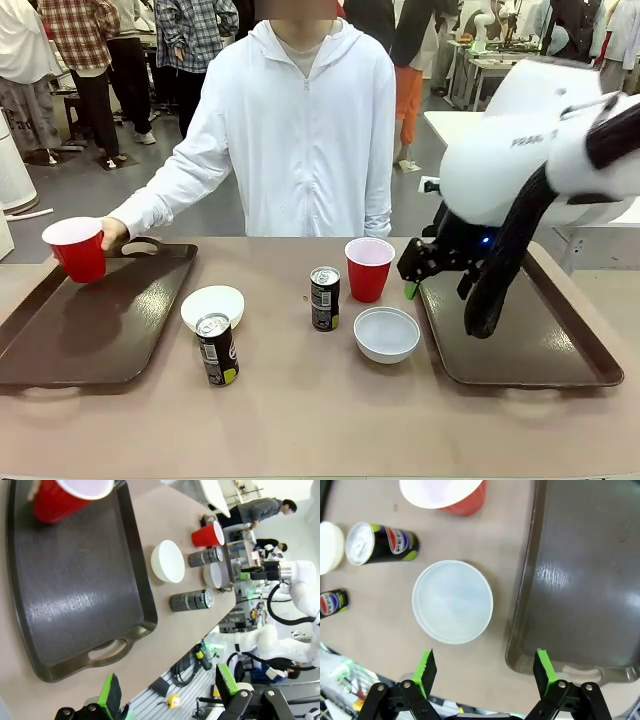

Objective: Prepare tableware on both trays.
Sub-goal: Pick up a Picnic Bowl from the table and place it on a Handle tray.

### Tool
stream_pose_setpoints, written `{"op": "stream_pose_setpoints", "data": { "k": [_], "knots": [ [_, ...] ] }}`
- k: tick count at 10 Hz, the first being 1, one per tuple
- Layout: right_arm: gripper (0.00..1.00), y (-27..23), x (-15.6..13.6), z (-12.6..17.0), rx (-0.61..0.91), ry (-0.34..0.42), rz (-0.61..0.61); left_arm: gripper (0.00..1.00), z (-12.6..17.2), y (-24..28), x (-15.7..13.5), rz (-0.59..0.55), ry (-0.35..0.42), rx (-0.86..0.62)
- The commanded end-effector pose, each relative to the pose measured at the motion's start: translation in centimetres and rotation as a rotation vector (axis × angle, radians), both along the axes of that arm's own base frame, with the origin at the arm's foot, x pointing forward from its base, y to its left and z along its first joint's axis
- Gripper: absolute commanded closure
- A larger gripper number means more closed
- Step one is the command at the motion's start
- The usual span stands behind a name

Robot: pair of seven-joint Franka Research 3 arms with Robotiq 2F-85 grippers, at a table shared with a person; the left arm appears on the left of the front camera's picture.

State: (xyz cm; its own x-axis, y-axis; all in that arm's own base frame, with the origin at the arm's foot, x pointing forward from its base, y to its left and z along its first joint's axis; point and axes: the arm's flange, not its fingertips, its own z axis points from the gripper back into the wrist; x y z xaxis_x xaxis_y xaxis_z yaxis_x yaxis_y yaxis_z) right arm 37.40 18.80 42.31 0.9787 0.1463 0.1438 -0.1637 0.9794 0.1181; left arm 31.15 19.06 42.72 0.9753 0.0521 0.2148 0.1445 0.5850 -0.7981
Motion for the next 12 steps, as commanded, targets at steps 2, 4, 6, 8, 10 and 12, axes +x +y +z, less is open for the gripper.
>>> {"op": "stream_pose_setpoints", "data": {
  "k": [2,4,6,8,10,12],
  "knots": [
    [0.0,2.2,1.8,-2.4,-0.068,-0.014,-0.039,0.0,0.1,0.1,-0.1,0.003,-0.007,-0.013],
    [0.0,2.0,3.2,-4.4,-0.08,-0.005,-0.067,0.0,0.1,0.1,-0.1,0.003,-0.007,-0.013],
    [0.0,2.1,4.4,-5.9,-0.061,0.006,-0.063,0.0,0.1,0.1,-0.1,0.003,-0.007,-0.013],
    [0.07,3.0,4.3,-6.5,-0.06,0.015,-0.04,0.0,0.1,0.1,-0.1,0.003,-0.007,-0.013],
    [0.27,3.2,4.5,-7.1,-0.073,0.025,-0.044,0.0,0.1,0.1,-0.1,0.003,-0.007,-0.013],
    [0.46,2.8,4.9,-8.1,-0.079,0.055,-0.057,0.0,0.1,0.1,-0.1,0.003,-0.007,-0.013]
  ]
}}
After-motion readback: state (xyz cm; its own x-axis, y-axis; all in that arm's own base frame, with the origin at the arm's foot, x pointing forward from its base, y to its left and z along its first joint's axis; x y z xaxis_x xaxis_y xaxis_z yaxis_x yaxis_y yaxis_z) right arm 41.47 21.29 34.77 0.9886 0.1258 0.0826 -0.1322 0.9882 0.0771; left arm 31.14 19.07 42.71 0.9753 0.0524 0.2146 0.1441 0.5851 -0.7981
